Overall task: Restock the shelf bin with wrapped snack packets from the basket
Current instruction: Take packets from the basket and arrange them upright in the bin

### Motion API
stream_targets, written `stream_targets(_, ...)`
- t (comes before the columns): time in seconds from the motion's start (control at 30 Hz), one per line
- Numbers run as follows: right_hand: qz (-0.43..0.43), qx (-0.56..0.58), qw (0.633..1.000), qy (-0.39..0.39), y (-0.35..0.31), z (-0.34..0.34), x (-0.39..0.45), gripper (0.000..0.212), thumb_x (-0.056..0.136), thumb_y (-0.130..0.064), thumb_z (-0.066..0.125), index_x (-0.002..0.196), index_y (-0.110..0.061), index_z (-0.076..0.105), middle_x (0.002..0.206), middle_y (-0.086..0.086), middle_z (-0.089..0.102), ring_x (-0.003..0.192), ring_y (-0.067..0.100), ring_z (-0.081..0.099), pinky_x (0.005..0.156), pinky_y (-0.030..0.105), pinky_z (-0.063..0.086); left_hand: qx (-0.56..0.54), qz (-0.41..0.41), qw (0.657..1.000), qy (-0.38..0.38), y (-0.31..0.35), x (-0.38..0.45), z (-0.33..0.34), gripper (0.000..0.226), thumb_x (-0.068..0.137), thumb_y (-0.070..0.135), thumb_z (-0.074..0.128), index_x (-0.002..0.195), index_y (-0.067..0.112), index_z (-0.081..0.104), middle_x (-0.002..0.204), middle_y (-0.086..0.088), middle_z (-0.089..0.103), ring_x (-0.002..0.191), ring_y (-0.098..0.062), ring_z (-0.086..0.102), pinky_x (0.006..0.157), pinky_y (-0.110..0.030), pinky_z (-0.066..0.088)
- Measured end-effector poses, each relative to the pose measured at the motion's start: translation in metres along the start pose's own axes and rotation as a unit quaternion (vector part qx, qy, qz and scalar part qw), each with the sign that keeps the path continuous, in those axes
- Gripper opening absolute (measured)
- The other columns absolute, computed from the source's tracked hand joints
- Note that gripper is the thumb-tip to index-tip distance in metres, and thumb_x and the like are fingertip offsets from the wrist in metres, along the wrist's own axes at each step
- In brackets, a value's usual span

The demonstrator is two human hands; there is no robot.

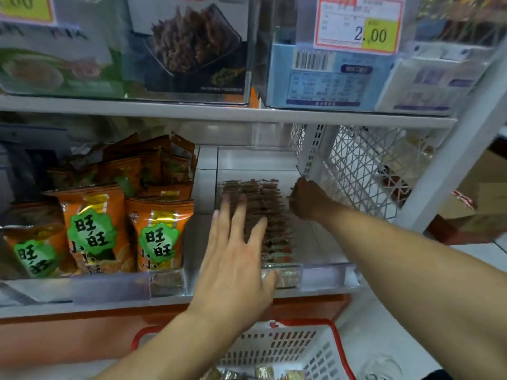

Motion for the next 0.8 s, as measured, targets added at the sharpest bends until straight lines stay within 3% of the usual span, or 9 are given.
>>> stream_targets(0.13, 0.004, 0.107, 0.994, -0.026, 0.003, 0.013, 0.030, 0.014, 0.097, -0.020, 0.057, 0.110, -0.021, 0.050, 0.120, 0.012, 0.061, 0.102, 0.024, 0.056, 0.092, 0.032, 0.045, 0.026, -0.013, 1.000, -0.008, -0.007, 0.012, 0.000, 0.080, 0.092, 0.072, 0.042, 0.158, 0.031, 0.022, 0.168, -0.008, -0.003, 0.154, -0.032, -0.018, 0.114, -0.040, -0.032)
stream_targets(0.2, 0.017, 0.173, 0.984, -0.035, 0.007, 0.021, 0.038, 0.025, 0.096, -0.016, 0.058, 0.119, -0.022, 0.053, 0.117, 0.008, 0.058, 0.099, 0.017, 0.050, 0.096, 0.031, 0.045, 0.042, -0.010, 0.999, -0.017, -0.008, 0.014, 0.001, 0.077, 0.091, 0.074, 0.037, 0.155, 0.032, 0.030, 0.168, -0.009, 0.003, 0.155, -0.033, -0.011, 0.115, -0.040, -0.034)
stream_targets(0.27, 0.053, 0.233, 0.971, -0.015, 0.010, 0.027, 0.042, 0.042, 0.097, -0.014, 0.056, 0.139, -0.014, 0.049, 0.127, 0.013, 0.057, 0.101, 0.015, 0.047, 0.101, 0.034, 0.046, 0.050, -0.003, 0.998, -0.026, -0.008, 0.015, 0.001, 0.076, 0.089, 0.075, 0.029, 0.151, 0.032, 0.040, 0.167, -0.010, 0.012, 0.155, -0.032, -0.005, 0.117, -0.042, -0.032)
stream_targets(0.33, 0.094, 0.287, 0.953, 0.031, 0.009, 0.031, 0.042, 0.048, 0.098, -0.013, 0.054, 0.145, -0.012, 0.042, 0.136, 0.016, 0.054, 0.102, 0.015, 0.046, 0.099, 0.035, 0.046, 0.048, 0.004, 0.998, -0.036, -0.007, 0.014, 0.001, 0.077, 0.087, 0.075, 0.024, 0.146, 0.032, 0.048, 0.166, -0.010, 0.018, 0.155, -0.031, 0.000, 0.117, -0.044, -0.031)
stream_targets(0.43, 0.138, 0.366, 0.915, 0.096, 0.007, 0.034, 0.042, 0.053, 0.095, -0.012, 0.057, 0.144, -0.014, 0.040, 0.136, 0.013, 0.053, 0.100, 0.014, 0.046, 0.097, 0.032, 0.047, 0.036, 0.009, 0.999, -0.040, -0.005, 0.014, 0.000, 0.075, 0.086, 0.075, 0.025, 0.138, 0.031, 0.057, 0.165, -0.011, 0.026, 0.155, -0.032, 0.008, 0.119, -0.046, -0.027)
stream_targets(0.53, 0.173, 0.483, 0.853, 0.098, 0.006, 0.039, 0.041, 0.046, 0.094, -0.007, 0.056, 0.139, -0.013, 0.045, 0.138, 0.015, 0.054, 0.106, 0.019, 0.052, 0.099, 0.037, 0.049, 0.026, 0.016, 0.999, -0.031, -0.004, 0.014, -0.001, 0.072, 0.085, 0.075, 0.028, 0.134, 0.033, 0.061, 0.165, -0.009, 0.028, 0.155, -0.031, 0.011, 0.120, -0.048, -0.025)
stream_targets(0.6, 0.184, 0.541, 0.815, 0.094, 0.006, 0.043, 0.036, 0.039, 0.093, 0.000, 0.054, 0.129, -0.015, 0.051, 0.134, 0.020, 0.057, 0.104, 0.026, 0.058, 0.089, 0.037, 0.051, 0.022, 0.021, 0.999, -0.026, -0.004, 0.013, -0.002, 0.070, 0.084, 0.075, 0.031, 0.132, 0.034, 0.060, 0.166, -0.007, 0.026, 0.156, -0.028, 0.007, 0.120, -0.048, -0.026)
stream_targets(0.7, 0.147, 0.477, 0.863, 0.077, 0.011, 0.044, 0.036, 0.048, 0.090, 0.002, 0.057, 0.135, -0.014, 0.049, 0.131, 0.020, 0.060, 0.104, 0.027, 0.060, 0.087, 0.036, 0.051, 0.030, 0.033, 0.998, -0.032, -0.005, 0.012, -0.001, 0.065, 0.083, 0.075, 0.039, 0.131, 0.036, 0.059, 0.167, -0.005, 0.024, 0.158, -0.025, 0.000, 0.118, -0.050, -0.029)
stream_targets(0.8, 0.136, 0.416, 0.898, 0.039, 0.013, 0.040, 0.040, 0.057, 0.095, -0.004, 0.057, 0.147, -0.010, 0.036, 0.142, 0.015, 0.049, 0.119, 0.030, 0.054, 0.093, 0.034, 0.046, 0.031, 0.035, 0.998, -0.048, -0.006, 0.011, 0.001, 0.064, 0.082, 0.074, 0.043, 0.131, 0.037, 0.059, 0.166, -0.003, 0.026, 0.158, -0.023, -0.004, 0.116, -0.052, -0.032)
Point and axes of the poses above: each hand's wrist, its own x-axis towards the middle knuckle, its own z-axis out of the palm, y = z × x, the point moved 3 cm from there along x, towards the middle knuckle
